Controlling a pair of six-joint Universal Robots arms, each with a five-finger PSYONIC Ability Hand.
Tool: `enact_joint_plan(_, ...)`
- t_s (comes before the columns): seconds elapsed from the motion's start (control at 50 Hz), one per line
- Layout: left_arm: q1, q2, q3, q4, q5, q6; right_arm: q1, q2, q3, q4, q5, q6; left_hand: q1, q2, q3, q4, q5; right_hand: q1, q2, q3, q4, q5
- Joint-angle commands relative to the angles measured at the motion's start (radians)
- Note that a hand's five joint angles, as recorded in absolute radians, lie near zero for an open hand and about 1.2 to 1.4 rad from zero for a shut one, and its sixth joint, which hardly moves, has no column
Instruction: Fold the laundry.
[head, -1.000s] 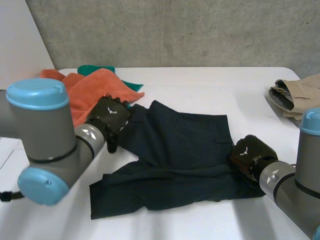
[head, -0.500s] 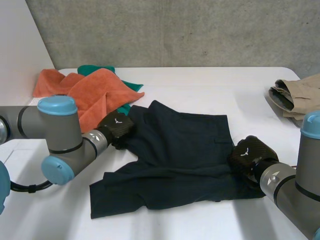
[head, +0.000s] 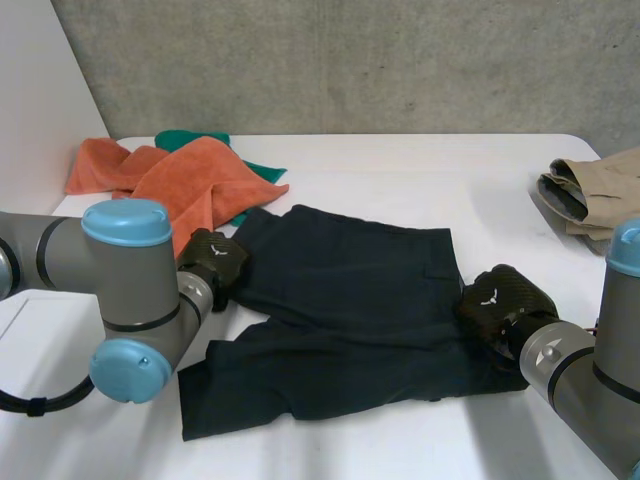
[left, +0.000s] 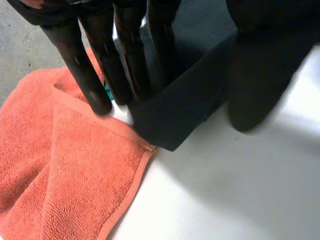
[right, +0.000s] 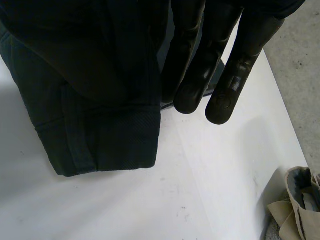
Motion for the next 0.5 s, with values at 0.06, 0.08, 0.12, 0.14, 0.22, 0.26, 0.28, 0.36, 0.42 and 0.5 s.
enact_joint_plan(0.06, -0.013, 0.124, -0.03, -0.009, 0.001, -0.029, 0.003, 0.001, -0.005, -0.002, -0.003, 0.001, -0.269, -0.372, -0.386, -0.393, -0.359, 0.404, 0.214, 0.211, 0.207, 0.218)
enact_joint_plan(0.08, -0.013, 0.141, -0.038, -0.012, 0.004, -0.041, 0.003, 0.001, -0.005, -0.002, -0.003, 0.001, -0.269, -0.372, -0.386, -0.393, -0.359, 0.404, 0.214, 0.211, 0.207, 0.218)
enact_joint_plan(0.12, -0.017, 0.196, -0.075, -0.029, 0.007, -0.087, 0.001, 0.001, -0.005, -0.002, -0.003, 0.001, -0.266, -0.369, -0.383, -0.39, -0.356, 0.404, 0.214, 0.211, 0.207, 0.218)
enact_joint_plan(0.14, -0.018, 0.216, -0.09, -0.038, 0.008, -0.104, 0.001, -0.001, -0.005, -0.002, -0.003, 0.001, -0.263, -0.366, -0.38, -0.387, -0.353, 0.404, 0.214, 0.211, 0.207, 0.218)
enact_joint_plan(0.22, -0.021, 0.293, -0.165, -0.101, 0.03, -0.175, -0.003, -0.001, -0.005, -0.002, -0.003, 0.001, -0.231, -0.334, -0.348, -0.355, -0.321, 0.404, 0.214, 0.211, 0.207, 0.218)
enact_joint_plan(0.26, -0.023, 0.309, -0.194, -0.127, 0.051, -0.193, -0.005, -0.001, -0.004, -0.002, -0.004, 0.001, -0.231, -0.334, -0.348, -0.355, -0.321, 0.404, 0.214, 0.211, 0.207, 0.218)
enact_joint_plan(0.28, -0.027, 0.319, -0.217, -0.155, 0.079, -0.205, -0.006, -0.001, -0.002, -0.002, -0.003, 0.001, -0.228, -0.331, -0.345, -0.352, -0.318, 0.404, 0.214, 0.211, 0.207, 0.218)
enact_joint_plan(0.36, -0.038, 0.314, -0.262, -0.207, 0.135, -0.225, -0.008, -0.001, 0.001, -0.003, -0.004, 0.001, -0.211, -0.313, -0.328, -0.334, -0.3, 0.404, 0.214, 0.211, 0.207, 0.218)
enact_joint_plan(0.42, -0.037, 0.308, -0.277, -0.221, 0.151, -0.228, -0.01, -0.001, 0.004, -0.003, -0.004, 0.001, -0.175, -0.278, -0.292, -0.299, -0.265, 0.404, 0.214, 0.211, 0.207, 0.218)
enact_joint_plan(0.5, -0.04, 0.302, -0.28, -0.219, 0.151, -0.229, -0.01, -0.001, 0.004, -0.003, -0.004, 0.001, 0.047, -0.056, -0.071, -0.077, -0.043, 0.404, 0.214, 0.211, 0.207, 0.218)
